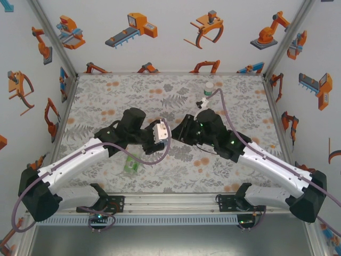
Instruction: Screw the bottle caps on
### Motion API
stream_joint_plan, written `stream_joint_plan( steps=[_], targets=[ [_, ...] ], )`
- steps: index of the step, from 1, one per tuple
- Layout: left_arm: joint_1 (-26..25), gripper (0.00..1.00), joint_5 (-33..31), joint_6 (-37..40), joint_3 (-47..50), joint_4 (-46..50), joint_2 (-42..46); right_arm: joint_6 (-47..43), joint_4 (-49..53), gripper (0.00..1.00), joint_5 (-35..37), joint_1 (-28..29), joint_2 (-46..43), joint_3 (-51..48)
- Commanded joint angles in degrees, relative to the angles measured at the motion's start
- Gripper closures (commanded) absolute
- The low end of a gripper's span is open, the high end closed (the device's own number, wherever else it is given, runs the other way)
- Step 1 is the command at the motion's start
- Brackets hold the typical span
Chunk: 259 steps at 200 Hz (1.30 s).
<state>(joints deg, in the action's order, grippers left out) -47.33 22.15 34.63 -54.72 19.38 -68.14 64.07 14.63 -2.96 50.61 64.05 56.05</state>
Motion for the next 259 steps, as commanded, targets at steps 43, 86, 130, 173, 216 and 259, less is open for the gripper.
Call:
stream_joint_plan(
  steps=[43,86,130,173,216,259],
  targets=[
    [-1.13,1.0,7.29,0.35,-2.42,-12.58,1.27,9.88,2.68,0.75,-5.36,-0.8,3.09,-0.26],
    [-1.1,1.0,7.25,0.7,-1.01,-9.67,1.52,-8.04,11.09,0.44,-1.47,-1.42,1.72,8.83],
    [-1.1,1.0,7.21,0.5,-1.0,-5.88,1.06,-23.78,15.69,0.3,0.43,-2.06,-0.53,15.42],
    [-1.01,1.0,9.05,0.44,-2.3,-1.27,0.38,-47.84,14.98,0.35,-4.07,-2.02,-1.67,17.66],
    [-1.01,1.0,12.33,0.46,-3.73,3.2,1.1,-79.57,13.49,0.39,-23.36,-2.0,-4.78,14.85],
    [-1.01,1.0,12.4,-1.02,-3.66,4.14,2.14,-92.22,10.63,0.4,-34.12,-1.27,-6.42,10.99]
  ],
)
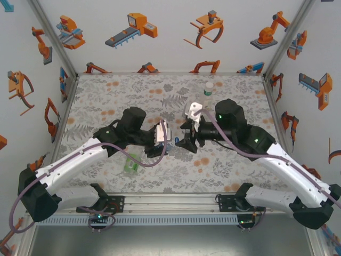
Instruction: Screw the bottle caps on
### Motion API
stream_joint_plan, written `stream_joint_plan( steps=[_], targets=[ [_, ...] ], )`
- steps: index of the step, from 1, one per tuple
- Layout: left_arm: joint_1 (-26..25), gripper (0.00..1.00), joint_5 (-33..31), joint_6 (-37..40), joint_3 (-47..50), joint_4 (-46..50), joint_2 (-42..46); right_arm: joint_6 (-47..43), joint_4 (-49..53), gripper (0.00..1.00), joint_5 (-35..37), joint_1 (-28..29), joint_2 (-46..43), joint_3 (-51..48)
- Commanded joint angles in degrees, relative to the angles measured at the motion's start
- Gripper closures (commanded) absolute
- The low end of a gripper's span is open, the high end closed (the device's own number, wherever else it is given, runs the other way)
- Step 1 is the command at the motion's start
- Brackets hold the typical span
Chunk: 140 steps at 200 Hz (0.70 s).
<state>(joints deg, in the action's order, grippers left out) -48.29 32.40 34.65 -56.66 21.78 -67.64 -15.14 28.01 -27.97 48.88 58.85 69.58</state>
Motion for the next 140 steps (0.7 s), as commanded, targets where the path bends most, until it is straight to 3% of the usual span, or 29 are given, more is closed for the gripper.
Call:
stream_joint_plan(
  steps=[1,85,140],
  targets=[
    [-0.05,1.0,2.14,-1.1,-1.75,1.71,1.64,-13.09,-2.99,0.4,-9.08,0.48,-1.25,-2.75],
    [-0.04,1.0,3.4,-1.79,-2.79,1.77,0.95,-15.45,-5.73,0.54,-1.93,2.97,0.31,-6.61],
    [-0.05,1.0,3.67,-1.56,-3.0,1.78,0.69,-15.45,-6.54,0.55,-0.07,3.32,1.25,-6.93]
  ],
)
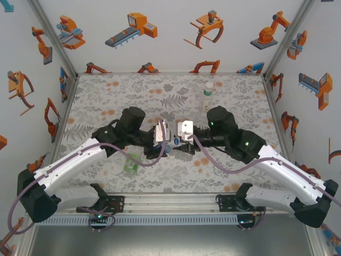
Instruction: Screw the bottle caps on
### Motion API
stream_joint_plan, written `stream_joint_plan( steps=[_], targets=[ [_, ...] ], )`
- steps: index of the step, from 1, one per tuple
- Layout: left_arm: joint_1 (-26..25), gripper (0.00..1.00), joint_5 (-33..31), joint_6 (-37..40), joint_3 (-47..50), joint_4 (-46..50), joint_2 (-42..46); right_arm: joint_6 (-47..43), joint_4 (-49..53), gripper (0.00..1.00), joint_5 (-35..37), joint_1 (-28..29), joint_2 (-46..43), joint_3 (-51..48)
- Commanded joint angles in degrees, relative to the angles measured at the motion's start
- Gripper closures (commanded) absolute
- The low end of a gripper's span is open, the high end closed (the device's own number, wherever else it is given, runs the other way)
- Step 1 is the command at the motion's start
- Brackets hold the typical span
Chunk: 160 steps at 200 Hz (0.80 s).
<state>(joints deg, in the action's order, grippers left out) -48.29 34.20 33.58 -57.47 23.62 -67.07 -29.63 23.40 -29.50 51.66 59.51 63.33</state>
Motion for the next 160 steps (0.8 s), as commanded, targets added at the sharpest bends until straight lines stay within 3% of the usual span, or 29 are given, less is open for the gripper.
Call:
stream_joint_plan(
  steps=[1,49,68,93,126,160],
  targets=[
    [-0.05,1.0,1.9,-0.47,-2.2,-0.01,0.11,-0.96,-1.9,0.55,1.55,0.55,0.6,-0.67],
    [-0.04,1.0,2.02,-0.09,-2.58,0.59,-0.06,-0.96,-2.02,0.65,2.89,0.64,1.05,-0.31],
    [-0.01,1.0,2.18,0.04,-2.67,0.31,-0.03,0.7,-1.75,0.75,2.83,0.63,1.14,-0.23],
    [0.04,1.0,2.16,0.33,-2.27,-0.21,-0.06,9.64,-2.23,0.88,4.72,0.63,1.14,-0.26],
    [0.04,1.0,2.16,0.55,-1.62,-2.41,-0.72,34.0,-6.74,1.0,11.45,0.64,1.35,-2.55],
    [0.04,1.0,2.28,1.02,-1.77,-4.6,-1.98,67.39,-4.37,1.0,25.24,0.64,2.63,-3.11]
  ],
)
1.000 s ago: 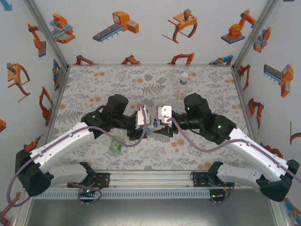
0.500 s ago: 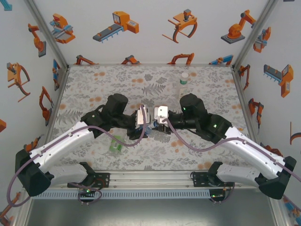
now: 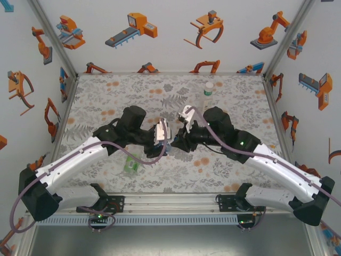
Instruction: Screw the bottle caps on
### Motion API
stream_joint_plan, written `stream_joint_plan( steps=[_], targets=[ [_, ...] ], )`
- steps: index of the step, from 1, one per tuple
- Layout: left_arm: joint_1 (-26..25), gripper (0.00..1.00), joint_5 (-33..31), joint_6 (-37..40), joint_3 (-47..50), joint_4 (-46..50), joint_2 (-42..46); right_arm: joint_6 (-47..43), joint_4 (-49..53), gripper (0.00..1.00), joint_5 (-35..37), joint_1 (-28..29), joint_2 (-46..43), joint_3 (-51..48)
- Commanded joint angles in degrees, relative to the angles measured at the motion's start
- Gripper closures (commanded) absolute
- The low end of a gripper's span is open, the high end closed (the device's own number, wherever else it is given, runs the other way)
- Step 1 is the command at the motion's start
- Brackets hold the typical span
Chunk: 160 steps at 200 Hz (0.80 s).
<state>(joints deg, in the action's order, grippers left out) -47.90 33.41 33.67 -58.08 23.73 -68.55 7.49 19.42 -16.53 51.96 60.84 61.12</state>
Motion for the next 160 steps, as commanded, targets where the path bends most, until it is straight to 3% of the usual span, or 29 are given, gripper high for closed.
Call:
stream_joint_plan(
  steps=[1,33,50,100,160],
  targets=[
    [-0.35,1.0,3.07,0.95,-1.16,-4.81,-0.56,31.21,-0.28,1.0,12.56,0.33,1.3,-0.91],
    [-0.35,1.0,2.68,0.79,0.2,-7.99,-0.95,63.21,1.67,1.0,17.76,0.08,0.99,-4.11],
    [-0.35,1.0,2.45,0.74,0.69,-9.43,-1.21,71.24,1.32,1.0,17.05,-0.15,1.11,-5.79],
    [-0.35,1.0,2.51,2.02,-0.44,-8.43,-1.98,71.35,3.04,1.0,15.62,-0.2,3.03,-4.48],
    [-0.35,1.0,2.4,0.08,0.43,-9.4,-1.62,61.95,9.21,0.67,17.85,-0.29,4.4,1.3]
  ],
)
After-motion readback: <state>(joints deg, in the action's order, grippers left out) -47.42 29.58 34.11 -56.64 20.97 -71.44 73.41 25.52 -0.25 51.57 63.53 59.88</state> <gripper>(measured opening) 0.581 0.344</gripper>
